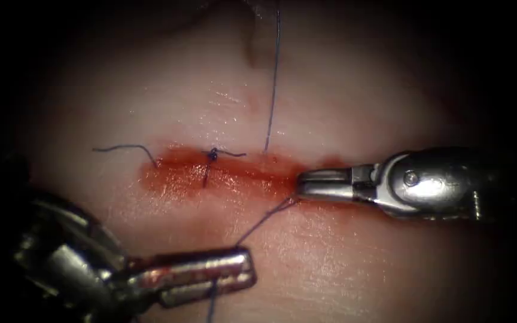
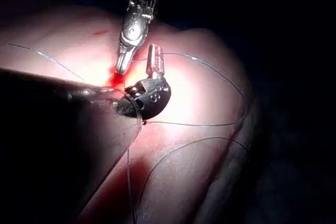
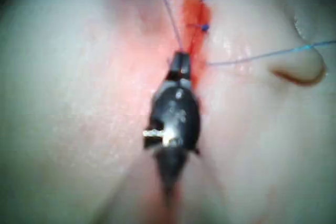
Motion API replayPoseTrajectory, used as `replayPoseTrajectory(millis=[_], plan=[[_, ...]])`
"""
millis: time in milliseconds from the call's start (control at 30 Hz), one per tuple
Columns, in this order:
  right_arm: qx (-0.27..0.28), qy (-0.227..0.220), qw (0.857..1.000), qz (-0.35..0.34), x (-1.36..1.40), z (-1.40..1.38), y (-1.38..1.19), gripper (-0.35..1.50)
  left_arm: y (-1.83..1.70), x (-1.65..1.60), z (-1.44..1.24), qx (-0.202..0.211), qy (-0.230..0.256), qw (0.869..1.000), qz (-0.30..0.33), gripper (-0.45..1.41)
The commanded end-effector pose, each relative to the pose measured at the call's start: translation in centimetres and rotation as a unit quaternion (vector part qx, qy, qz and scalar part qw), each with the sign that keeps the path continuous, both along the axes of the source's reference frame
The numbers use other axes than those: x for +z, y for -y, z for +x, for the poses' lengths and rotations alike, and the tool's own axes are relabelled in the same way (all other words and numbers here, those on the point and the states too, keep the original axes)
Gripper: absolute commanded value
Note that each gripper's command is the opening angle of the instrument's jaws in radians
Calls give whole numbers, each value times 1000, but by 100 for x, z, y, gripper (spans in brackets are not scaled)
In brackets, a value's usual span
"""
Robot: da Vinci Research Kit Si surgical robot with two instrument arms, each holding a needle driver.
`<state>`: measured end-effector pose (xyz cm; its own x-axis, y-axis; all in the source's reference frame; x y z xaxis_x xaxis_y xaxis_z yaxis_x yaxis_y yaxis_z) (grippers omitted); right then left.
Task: Wound Closure
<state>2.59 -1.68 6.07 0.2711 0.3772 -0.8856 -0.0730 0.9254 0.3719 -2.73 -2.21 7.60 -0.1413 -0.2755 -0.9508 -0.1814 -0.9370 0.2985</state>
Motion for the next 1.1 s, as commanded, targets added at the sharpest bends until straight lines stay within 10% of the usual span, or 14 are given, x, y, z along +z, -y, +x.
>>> replayPoseTrajectory(millis=[33, 300, 333, 367, 400, 533, 1100], plan=[[-1, -1, 1000, 1, 5, 6, 7, -35, 6, 5, -5, 0, -1, 1000, -1, -45], [-1, -2, 1000, 5, -6, 7, 10, -35, -1, 18, -2, -4, -5, 1000, -2, -45], [3, 0, 1000, 8, -16, 7, 8, 61, -5, 26, -1, -3, -6, 1000, -3, -45], [3, 0, 1000, 8, -16, 7, 8, 61, -5, 26, -1, -3, -6, 1000, -3, -45], [15, 8, 1000, -4, -25, 6, 7, 116, -9, 34, 1, -1, -9, 1000, -4, -45], [37, 27, 999, -21, -43, 6, 5, 143, -18, 50, 3, 1, -12, 1000, -7, -45], [59, 181, 962, -197, -117, 28, 0, 138, -17, 70, -18, 13, -24, 1000, -9, -45]])
